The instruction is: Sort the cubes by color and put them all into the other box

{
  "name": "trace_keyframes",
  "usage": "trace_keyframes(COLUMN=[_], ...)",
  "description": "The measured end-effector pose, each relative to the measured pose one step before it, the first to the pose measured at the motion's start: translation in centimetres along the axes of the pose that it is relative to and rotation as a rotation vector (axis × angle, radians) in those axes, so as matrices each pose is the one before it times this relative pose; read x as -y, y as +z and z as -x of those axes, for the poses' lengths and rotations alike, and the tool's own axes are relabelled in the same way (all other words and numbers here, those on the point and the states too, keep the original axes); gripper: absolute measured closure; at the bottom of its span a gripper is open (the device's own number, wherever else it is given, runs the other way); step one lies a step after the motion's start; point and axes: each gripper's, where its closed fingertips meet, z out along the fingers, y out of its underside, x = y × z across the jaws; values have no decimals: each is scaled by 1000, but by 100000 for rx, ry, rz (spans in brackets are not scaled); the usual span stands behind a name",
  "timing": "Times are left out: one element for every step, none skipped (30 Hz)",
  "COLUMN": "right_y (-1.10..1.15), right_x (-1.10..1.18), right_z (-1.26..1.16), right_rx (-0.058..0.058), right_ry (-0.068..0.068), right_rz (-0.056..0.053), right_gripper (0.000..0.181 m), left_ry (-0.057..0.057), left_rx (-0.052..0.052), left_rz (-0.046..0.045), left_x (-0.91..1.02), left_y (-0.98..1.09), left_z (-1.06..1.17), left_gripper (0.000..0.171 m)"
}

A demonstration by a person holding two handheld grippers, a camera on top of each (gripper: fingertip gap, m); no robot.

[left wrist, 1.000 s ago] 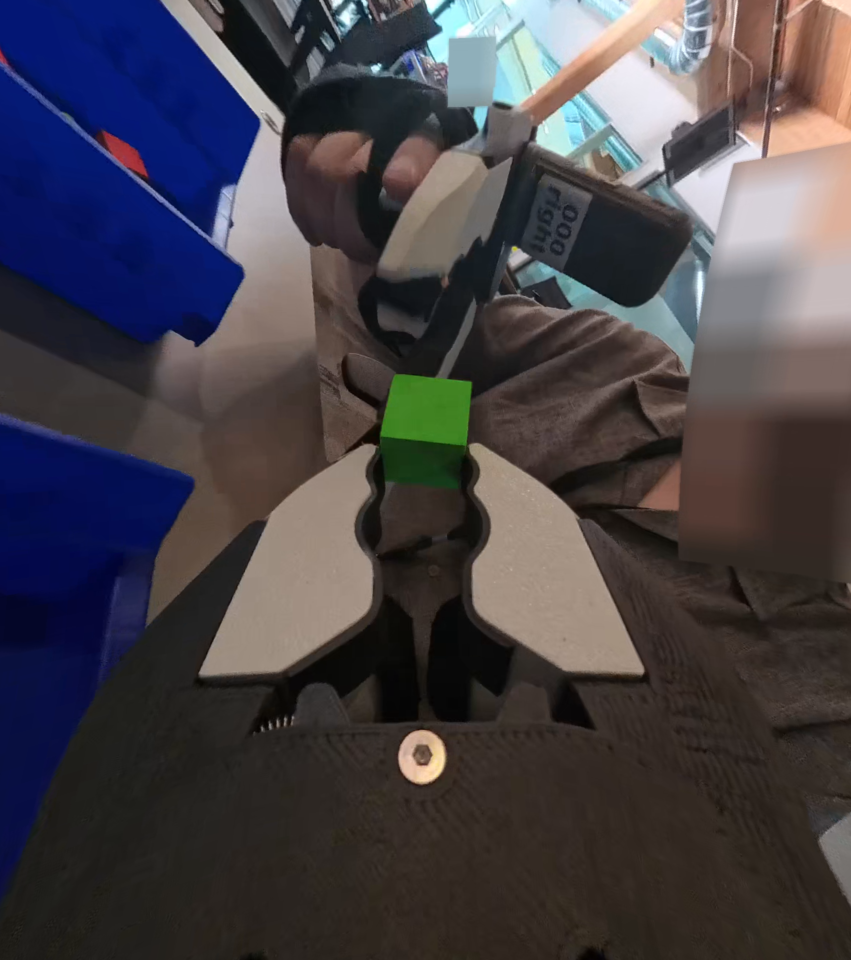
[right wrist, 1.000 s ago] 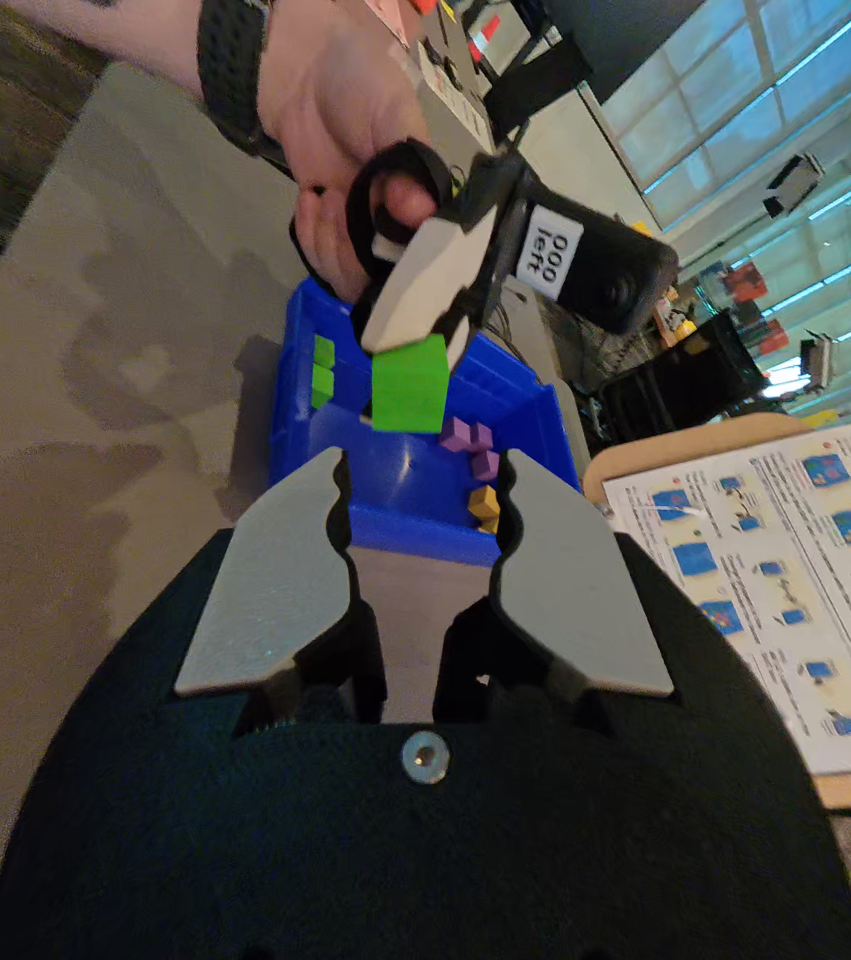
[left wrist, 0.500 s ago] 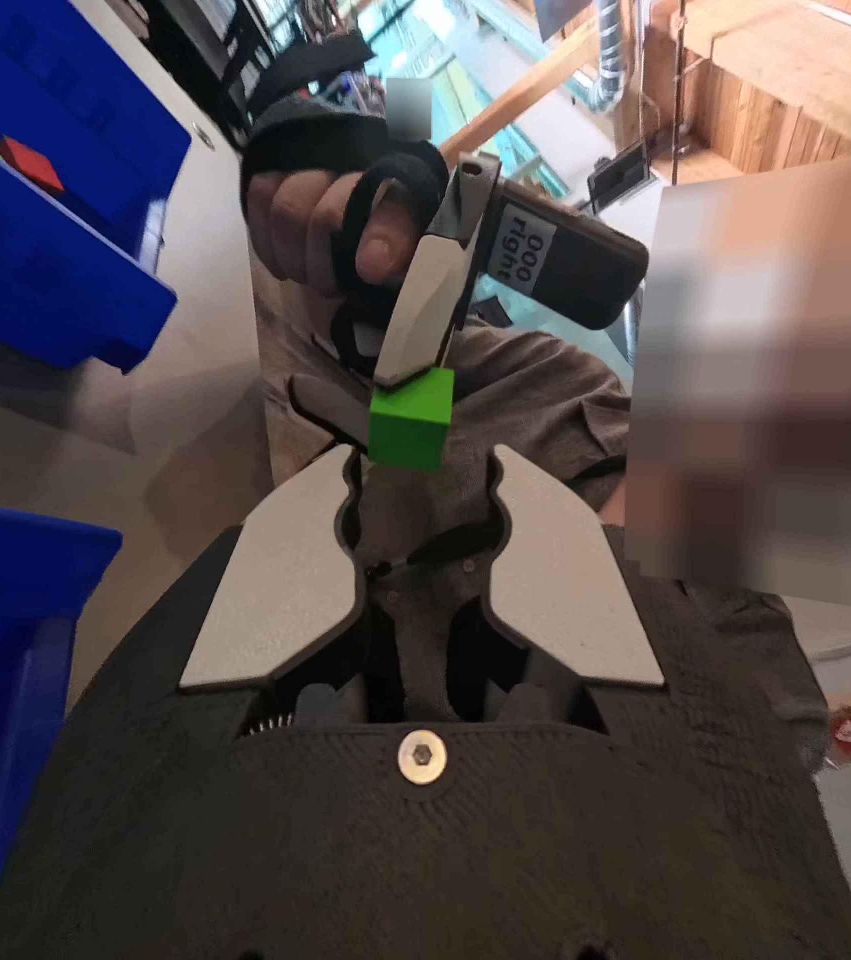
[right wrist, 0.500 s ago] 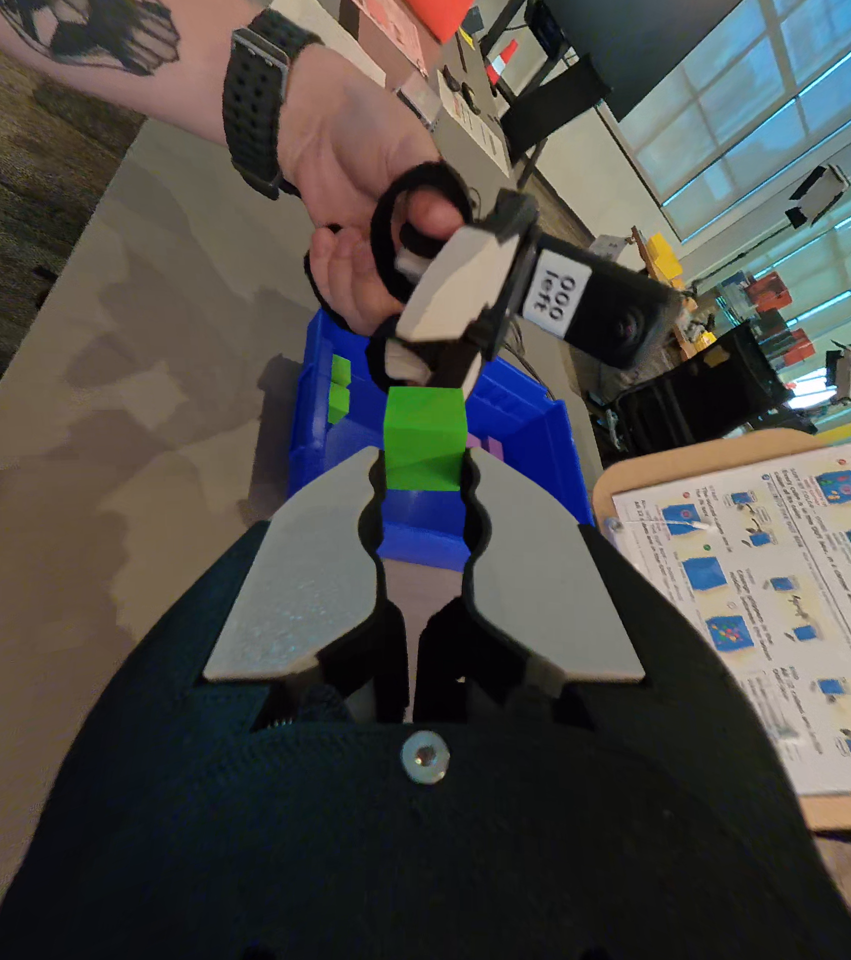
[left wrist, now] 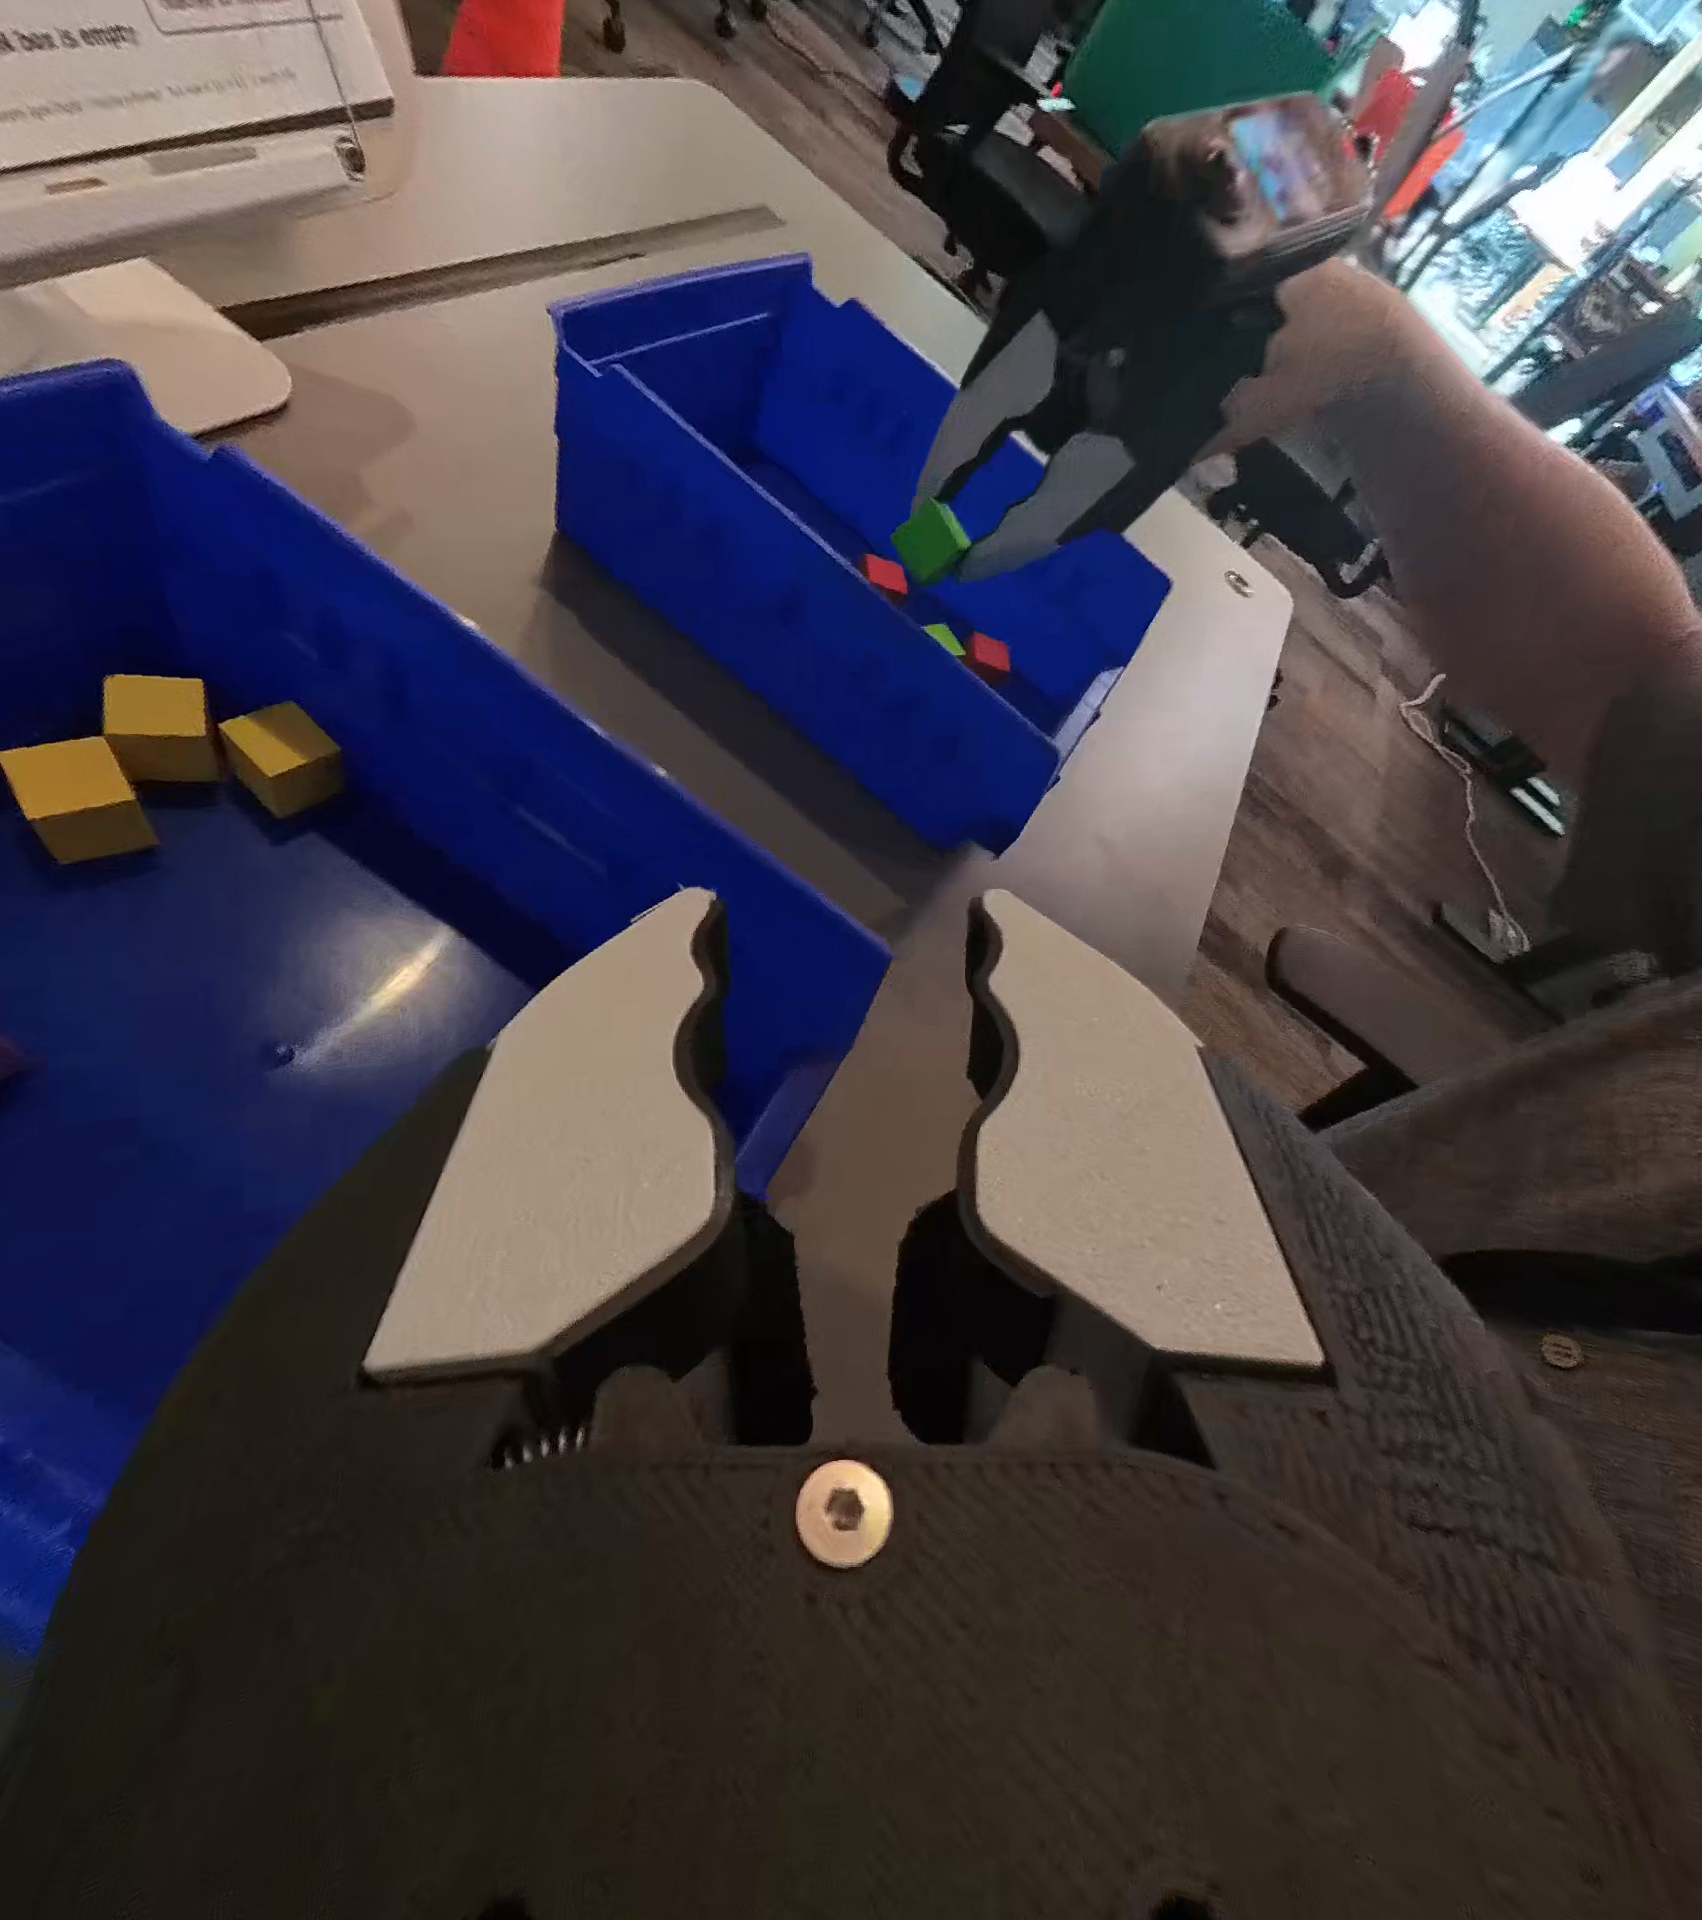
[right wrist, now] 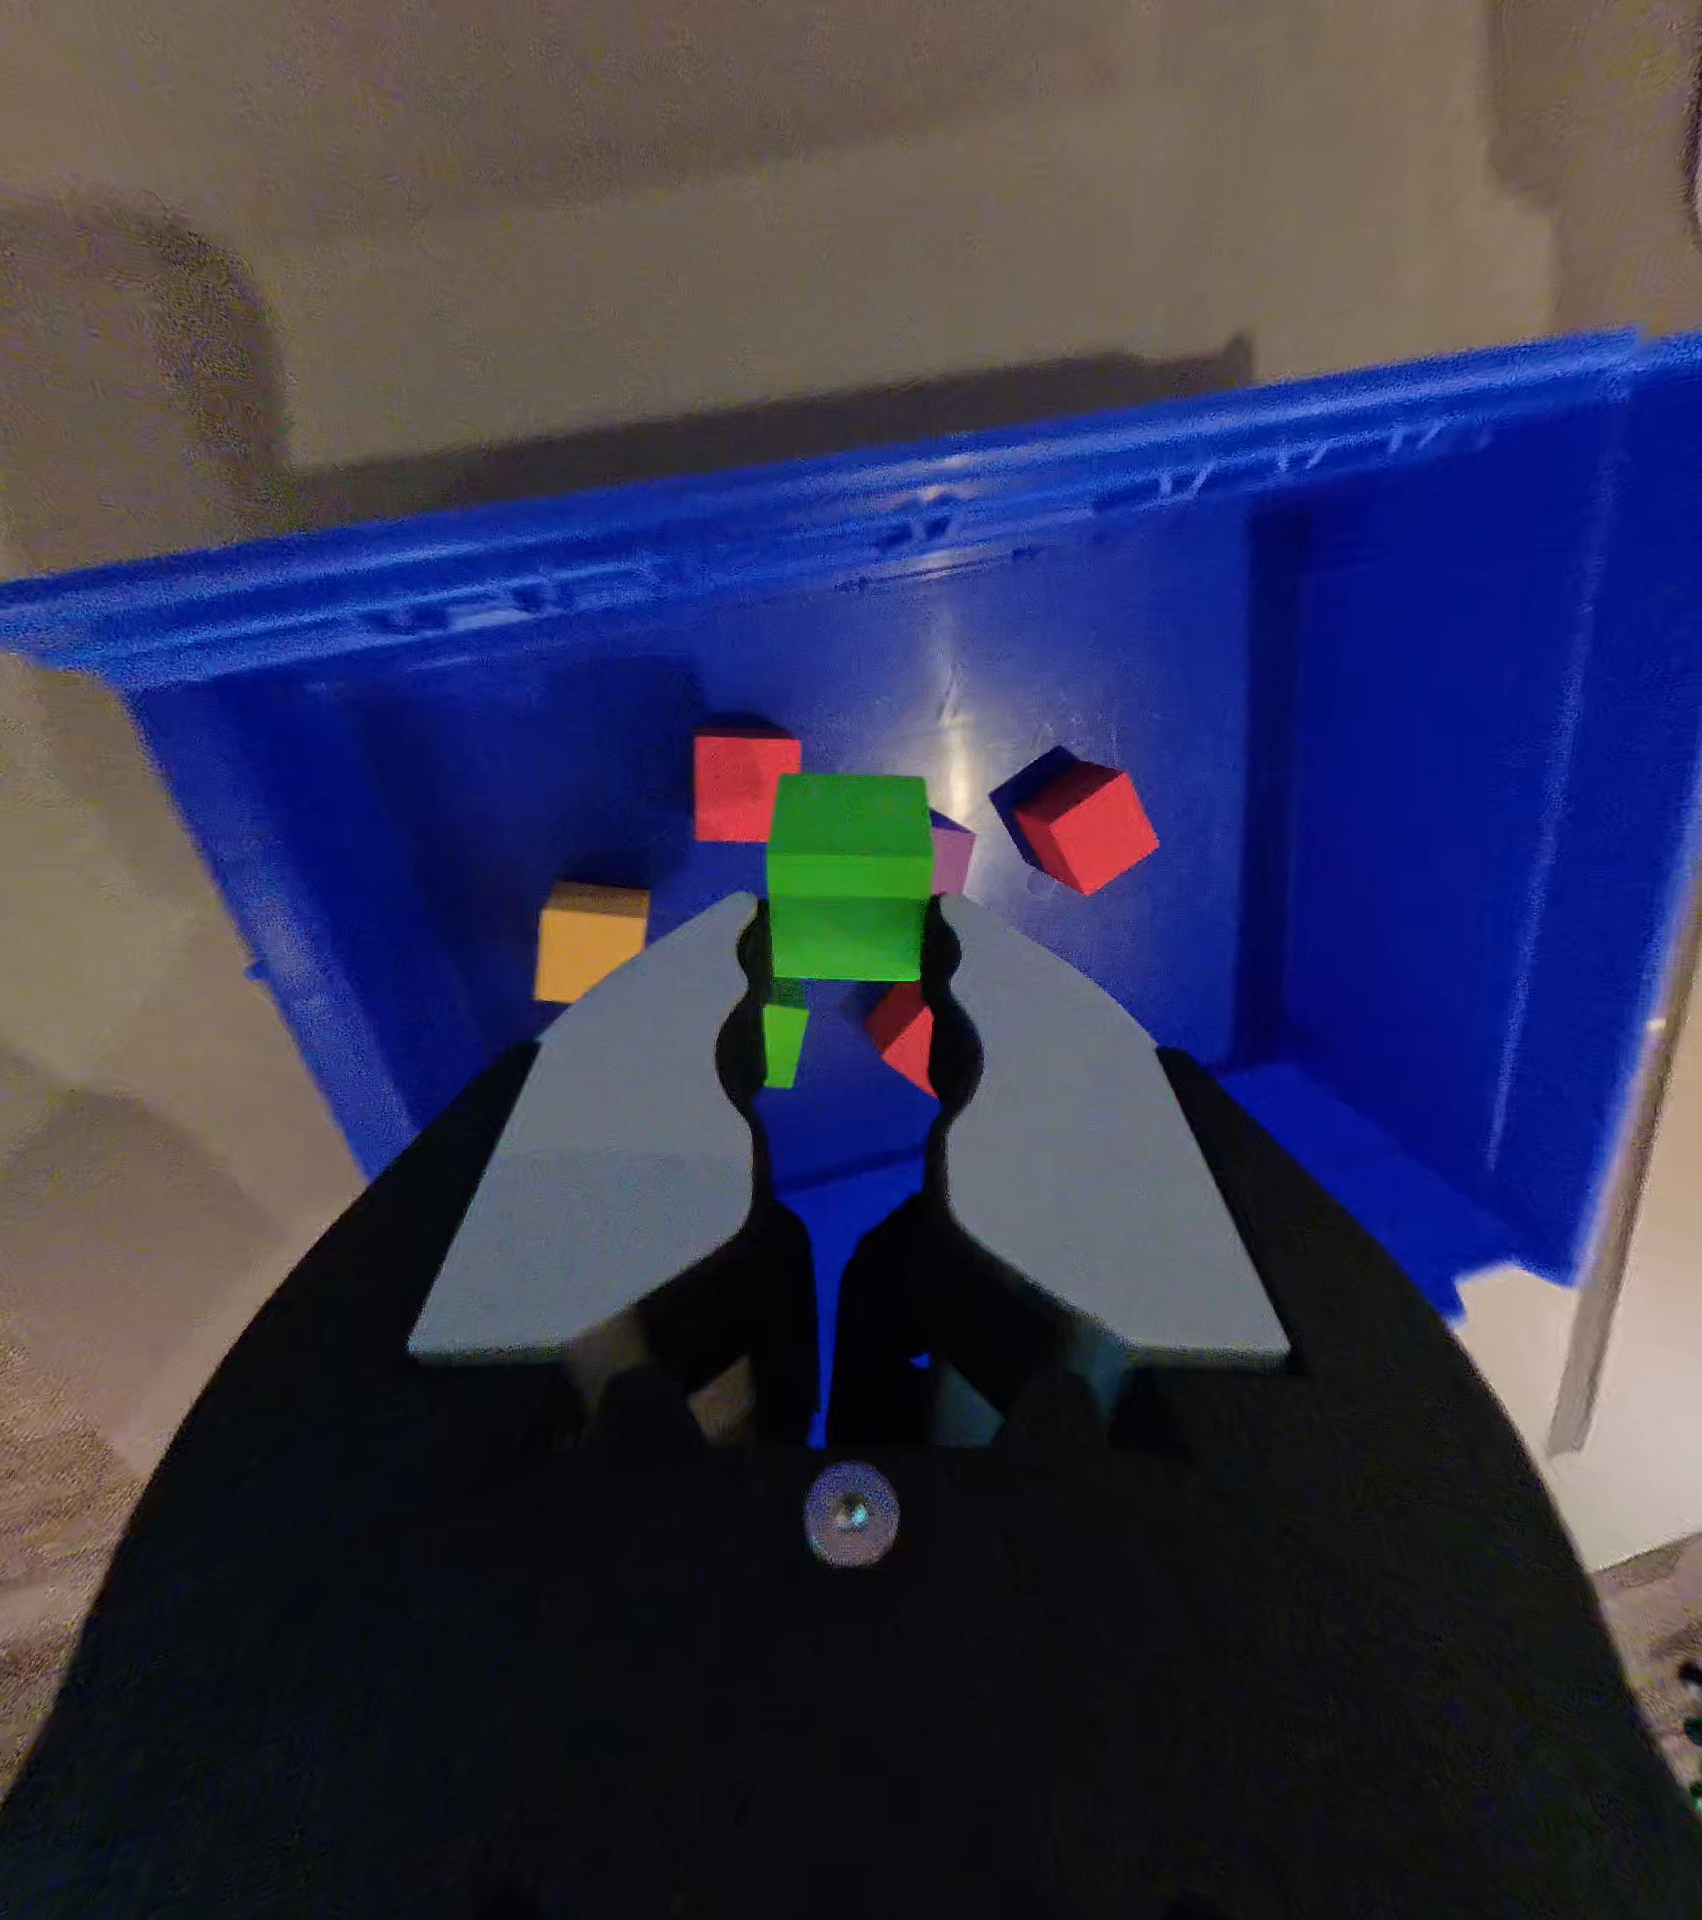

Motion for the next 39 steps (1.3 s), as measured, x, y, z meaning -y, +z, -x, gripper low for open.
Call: trace_keyframes(right_y=[1014,903,821,736,662,608,535,469,380,311,271,233,229,219,210,200,168,112,60,-1,-64,-151,-225,-338,-487,-647,-793,-905,-958,-935,-875,-794,-704,-566,-414,-257,-128,-15,29], right_x=[-130,153,236,274,210,-37,-37,-51,-91,-76,-184,-225,-230,-181,-148,-179,-97,-89,20,65,73,102,70,23,-79,-47,87,195,304,393,440,445,415,303,233,165,69,-7,-42], right_z=[-539,-482,-199,-343,-232,-239,-358,-189,-192,-192,-28,-60,-39,-54,-39,2,-46,-48,-44,-23,-47,-42,-35,-44,-29,51,160,155,159,171,212,183,195,276,362,343,358,386,302], right_rx=[442,605,2445,1251,1491,1658,526,1233,1228,995,1827,1383,1090,626,493,712,139,-181,-66,3,-133,-72,-79,-448,-673,-681,-575,-1335,-1874,-2261,-2230,-2452,-2576,-2072,-1477,-1297,-1002,-587,-742], right_ry=[926,961,1407,1071,668,1129,587,394,965,1082,1121,1450,876,418,505,544,353,53,189,602,557,505,424,338,531,627,299,-127,-475,-772,-1080,-965,-991,-1092,-1096,-840,-935,-1158,-969], right_rz=[1233,-187,-93,113,445,2214,2174,1840,1931,1397,1843,1949,1897,1430,1261,1664,1127,942,128,-422,-656,-1260,-1354,-1494,-1303,-1990,-3252,-4120,-4608,-4711,-4706,-4465,-3830,-2772,-2010,-1387,-532,-152,-177], right_gripper=[153,153,154,154,154,154,154,154,153,153,153,153,153,153,153,153,153,153,152,148,143,141,140,141,141,141,142,141,142,143,143,143,144,145,145,145,145,145,145], left_ry=[-363,-360,-50,-51,-277,-274,-15,15,-181,-267,-175,-51,26,-15,-77,-44,39,6,-98,-85,-59,-171,-200,-16,234,558,1242,2033,2449,2392,2552,2794,2132,225,-2673,-5441,-7142,-7012,-5667], left_rx=[1590,580,-158,-240,122,548,719,622,280,8,128,248,24,-250,-219,52,269,282,326,506,680,846,952,985,1556,3091,4647,4876,4117,4383,5784,6791,6931,6441,4726,1425,-542,-1124,-1112], left_rz=[725,335,-727,-936,-106,747,634,-76,-457,-635,-788,-782,-583,-308,-105,-42,-113,-120,-45,45,215,351,533,912,1645,2862,4429,5513,5686,5728,5706,5319,5265,5682,5510,4490,3367,3055,2893], left_x=[-69,-35,20,0,-84,-154,-145,-60,5,68,101,105,65,32,0,-9,2,10,-8,-21,-51,-67,-96,-121,-210,-357,-517,-568,-475,-337,-204,-38,51,51,171,385,545,533,465], left_y=[-201,-211,-196,-182,-151,-135,-140,-173,-189,-211,-210,-215,-172,-124,-103,-85,-77,-58,-59,-43,-37,-41,-3,30,75,136,216,304,408,457,504,584,696,824,960,1079,1113,1130,1083], left_z=[304,117,-23,-30,43,120,142,139,110,83,88,100,60,27,27,64,74,68,71,94,133,168,190,211,300,544,799,883,827,925,1146,1316,1354,1306,1049,519,207,81,2], left_gripper=[127,127,127,128,128,128,128,128,128,128,128,128,128,128,128,128,128,128,128,128,128,128,128,128,128,128,128,128,128,128,128,127,127,126,124,122,122,122,120])
